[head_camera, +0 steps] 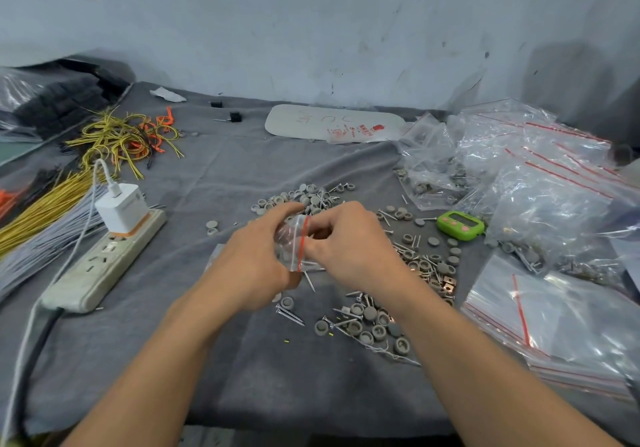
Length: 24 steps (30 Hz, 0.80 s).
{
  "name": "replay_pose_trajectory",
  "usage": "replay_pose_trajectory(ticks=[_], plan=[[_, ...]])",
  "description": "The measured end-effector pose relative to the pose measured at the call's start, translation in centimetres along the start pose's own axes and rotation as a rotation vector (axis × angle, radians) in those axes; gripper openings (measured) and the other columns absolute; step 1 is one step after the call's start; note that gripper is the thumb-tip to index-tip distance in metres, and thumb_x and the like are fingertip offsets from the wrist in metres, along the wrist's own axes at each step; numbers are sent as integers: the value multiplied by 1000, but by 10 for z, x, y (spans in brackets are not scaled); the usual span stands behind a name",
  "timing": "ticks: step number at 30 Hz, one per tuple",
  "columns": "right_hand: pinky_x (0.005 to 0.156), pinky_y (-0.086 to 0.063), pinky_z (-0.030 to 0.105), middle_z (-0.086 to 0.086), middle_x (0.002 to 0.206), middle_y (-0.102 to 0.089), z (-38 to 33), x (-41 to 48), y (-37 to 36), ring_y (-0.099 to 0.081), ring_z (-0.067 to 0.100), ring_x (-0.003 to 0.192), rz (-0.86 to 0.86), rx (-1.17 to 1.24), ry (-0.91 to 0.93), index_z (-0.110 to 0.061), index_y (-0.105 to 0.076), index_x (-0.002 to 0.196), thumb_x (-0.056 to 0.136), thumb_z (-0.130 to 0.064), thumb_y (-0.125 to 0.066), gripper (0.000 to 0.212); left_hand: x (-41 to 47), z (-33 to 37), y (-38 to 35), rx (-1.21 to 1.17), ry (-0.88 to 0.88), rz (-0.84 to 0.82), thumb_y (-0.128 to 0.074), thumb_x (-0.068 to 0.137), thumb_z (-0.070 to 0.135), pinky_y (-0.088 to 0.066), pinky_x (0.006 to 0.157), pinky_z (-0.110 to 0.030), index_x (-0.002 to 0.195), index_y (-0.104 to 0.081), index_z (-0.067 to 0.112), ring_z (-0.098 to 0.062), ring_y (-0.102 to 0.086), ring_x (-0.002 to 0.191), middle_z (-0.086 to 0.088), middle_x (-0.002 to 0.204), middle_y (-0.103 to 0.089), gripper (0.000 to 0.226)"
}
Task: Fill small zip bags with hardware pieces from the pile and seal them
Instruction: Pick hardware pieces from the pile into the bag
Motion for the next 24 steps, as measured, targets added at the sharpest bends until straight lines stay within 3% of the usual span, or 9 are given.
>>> replay_pose_trajectory(ticks=[2,4,8,13,16,24], plan=[[49,-36,11,-15,48,-57,0,1,-2,-50,-1,48,21,21,1,-35,-83,88,83,-38,-80,7,-1,-1,3,-34,0,12,-82,60,18,-53,90,-34,139,-44,50,-12,-65,106,18,118,-66,93],[48,-36,13,-14,50,-60,2,0,4,-49,1,47,82,39,-10,-34,-83,84,85,-38,-76,8,0,-4,8,-69,0,37,-83,62,17,-50,88,-27,138,-46,48,-10,-63,106,18,116,-65,90],[50,-40,15,-14,56,-67,16,-2,35,-59,-1,56,241,-61,-92,-32,-78,74,84,-38,-72,14,3,-10,19,-133,22,91,-86,62,13,-47,88,-26,139,-51,40,-11,-63,105,11,117,-67,88],[70,-55,24,-12,68,-72,25,-15,-3,-68,6,70,-192,-351,-129,-32,-79,80,79,-31,-73,6,3,-16,28,-198,58,153,-84,60,3,-46,88,-25,138,-52,41,-15,-61,105,2,117,-65,92],[79,-60,32,-6,77,-76,17,-24,-36,-73,14,77,-247,-338,-83,-30,-77,82,77,-29,-72,8,2,-16,29,-226,74,155,-83,61,1,-48,90,-28,139,-52,40,-16,-61,108,0,120,-64,92],[82,-61,37,1,85,-76,11,-23,-59,-73,27,82,-296,-354,-81,-30,-68,72,81,-29,-72,10,-1,-15,30,-214,73,154,-83,61,3,-47,82,-23,139,-52,40,-13,-62,98,4,110,-66,92]])
Point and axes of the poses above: each hand's wrist, its own x-axis towards the middle knuckle, its own y-axis out of the back of the hand, z = x × y, the point moved 7 cm from there along x, towards the middle knuckle
